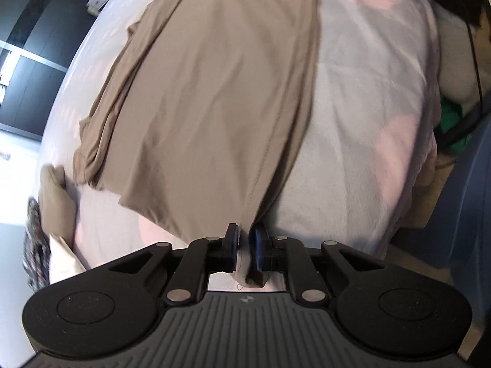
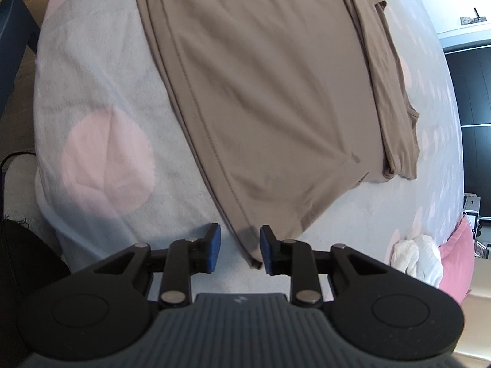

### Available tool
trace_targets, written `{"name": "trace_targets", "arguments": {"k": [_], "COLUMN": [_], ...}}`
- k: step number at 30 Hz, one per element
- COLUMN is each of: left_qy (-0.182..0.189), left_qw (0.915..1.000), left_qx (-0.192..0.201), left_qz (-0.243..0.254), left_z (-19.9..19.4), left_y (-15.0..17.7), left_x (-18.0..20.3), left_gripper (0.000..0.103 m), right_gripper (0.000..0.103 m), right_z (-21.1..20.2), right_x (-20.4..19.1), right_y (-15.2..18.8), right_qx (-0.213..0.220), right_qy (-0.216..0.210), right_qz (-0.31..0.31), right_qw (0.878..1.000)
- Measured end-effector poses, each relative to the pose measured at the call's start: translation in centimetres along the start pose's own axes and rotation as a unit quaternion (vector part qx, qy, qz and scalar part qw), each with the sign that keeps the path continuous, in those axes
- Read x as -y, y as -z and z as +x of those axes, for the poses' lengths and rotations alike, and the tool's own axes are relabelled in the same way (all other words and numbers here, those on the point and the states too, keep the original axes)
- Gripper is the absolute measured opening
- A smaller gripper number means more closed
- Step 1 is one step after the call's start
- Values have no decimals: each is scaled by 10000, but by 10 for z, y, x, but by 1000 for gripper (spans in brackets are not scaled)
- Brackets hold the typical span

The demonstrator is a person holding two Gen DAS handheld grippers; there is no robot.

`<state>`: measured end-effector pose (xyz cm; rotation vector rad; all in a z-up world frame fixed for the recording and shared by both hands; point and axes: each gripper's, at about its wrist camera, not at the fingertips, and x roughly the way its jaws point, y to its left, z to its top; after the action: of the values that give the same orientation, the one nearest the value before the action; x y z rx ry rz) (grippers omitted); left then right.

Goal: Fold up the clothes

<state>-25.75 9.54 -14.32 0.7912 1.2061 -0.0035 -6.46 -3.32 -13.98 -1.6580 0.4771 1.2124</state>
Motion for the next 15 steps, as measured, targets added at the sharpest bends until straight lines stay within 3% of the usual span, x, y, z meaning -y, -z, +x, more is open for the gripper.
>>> {"name": "trace_targets", "arguments": {"k": [4, 15], "left_qy": [-148, -78], "left_qw": [9990, 9991], "left_qx": [46, 46], "left_qz": [414, 408], "left_z": [-3, 5], "left_y": [4, 2], "left_x": [9, 1], "left_gripper": [10, 13], "right_gripper": [30, 29], "right_z": [3, 11], "right_x": [-7, -27], "right_y": [1, 2], "right_qx": [-41, -138], "right_qy": [115, 433], "right_qz": [-275, -1018], "right_qw": [9995, 9938]}}
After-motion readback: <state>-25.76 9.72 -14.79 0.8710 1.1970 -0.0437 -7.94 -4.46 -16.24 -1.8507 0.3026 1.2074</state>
